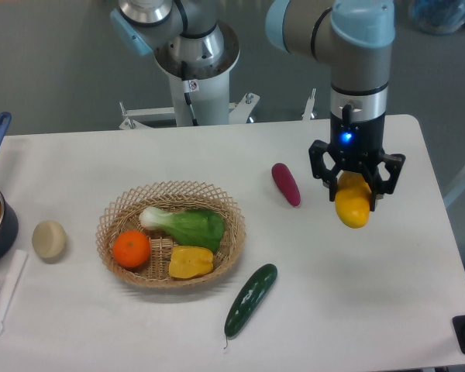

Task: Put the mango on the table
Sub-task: 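Carry the yellow mango in the gripper and lower it toward the table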

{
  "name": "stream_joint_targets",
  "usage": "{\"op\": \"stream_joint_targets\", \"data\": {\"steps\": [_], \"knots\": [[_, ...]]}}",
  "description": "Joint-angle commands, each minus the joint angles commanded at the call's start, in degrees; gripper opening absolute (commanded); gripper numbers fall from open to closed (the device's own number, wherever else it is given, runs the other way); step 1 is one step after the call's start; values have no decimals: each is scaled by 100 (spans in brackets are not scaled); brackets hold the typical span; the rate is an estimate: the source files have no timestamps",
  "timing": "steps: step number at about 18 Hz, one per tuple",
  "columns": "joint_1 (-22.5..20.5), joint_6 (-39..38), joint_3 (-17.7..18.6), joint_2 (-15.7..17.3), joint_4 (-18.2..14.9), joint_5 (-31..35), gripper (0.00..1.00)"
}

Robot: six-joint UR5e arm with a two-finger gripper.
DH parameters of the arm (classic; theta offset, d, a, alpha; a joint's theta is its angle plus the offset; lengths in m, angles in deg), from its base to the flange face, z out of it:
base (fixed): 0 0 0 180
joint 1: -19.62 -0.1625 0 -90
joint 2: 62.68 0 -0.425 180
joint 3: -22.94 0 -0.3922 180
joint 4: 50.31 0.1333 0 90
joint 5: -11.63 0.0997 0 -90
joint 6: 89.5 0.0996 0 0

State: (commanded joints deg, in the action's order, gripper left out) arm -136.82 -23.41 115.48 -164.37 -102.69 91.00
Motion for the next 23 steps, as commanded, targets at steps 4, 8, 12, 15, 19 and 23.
{"op": "stream_joint_targets", "data": {"steps": [4,8,12,15,19,23], "knots": [[-193,255,97,44,0,-9,61],[-352,465,167,62,-9,-17,61],[-579,1088,605,123,0,18,61],[-703,1406,703,106,0,26,61],[-844,1713,817,35,17,53,61],[-1159,2372,949,-271,53,70,61]]}}
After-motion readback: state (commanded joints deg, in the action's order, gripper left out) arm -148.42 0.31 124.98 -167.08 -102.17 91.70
